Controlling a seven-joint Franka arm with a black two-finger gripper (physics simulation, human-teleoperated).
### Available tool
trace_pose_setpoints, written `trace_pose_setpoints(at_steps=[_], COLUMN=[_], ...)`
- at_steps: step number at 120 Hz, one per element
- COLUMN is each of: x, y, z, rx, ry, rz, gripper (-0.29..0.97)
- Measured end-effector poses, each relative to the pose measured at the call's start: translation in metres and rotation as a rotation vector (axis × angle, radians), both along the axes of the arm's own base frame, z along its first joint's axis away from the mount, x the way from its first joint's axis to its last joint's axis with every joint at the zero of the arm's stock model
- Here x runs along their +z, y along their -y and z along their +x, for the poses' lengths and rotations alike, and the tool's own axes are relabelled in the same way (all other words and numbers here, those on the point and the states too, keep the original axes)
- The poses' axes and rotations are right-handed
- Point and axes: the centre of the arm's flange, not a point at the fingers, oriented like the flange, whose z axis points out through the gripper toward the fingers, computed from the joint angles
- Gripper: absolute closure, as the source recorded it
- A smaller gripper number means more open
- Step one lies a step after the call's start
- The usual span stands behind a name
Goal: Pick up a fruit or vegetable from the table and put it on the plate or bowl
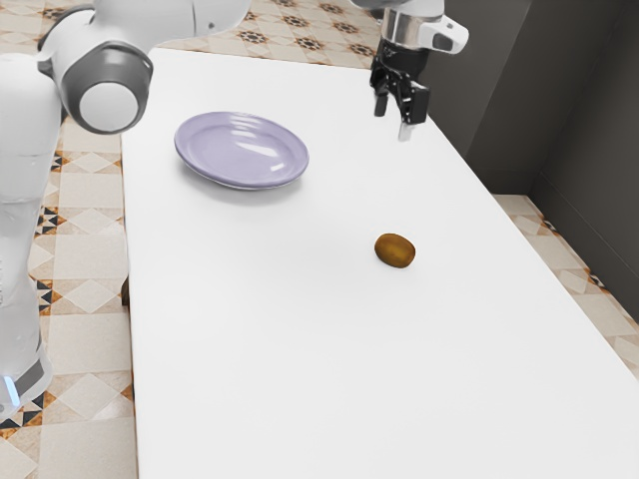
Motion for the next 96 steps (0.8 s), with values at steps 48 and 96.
trace_pose_setpoints(at_steps=[48,96], x=[-0.01,-0.134], y=[0.009,0.017], z=[0.005,0.083], rx=[-0.052,-0.577], ry=[-0.03,-0.047], rz=[-0.011,0.065], gripper=[0.0,0.0])
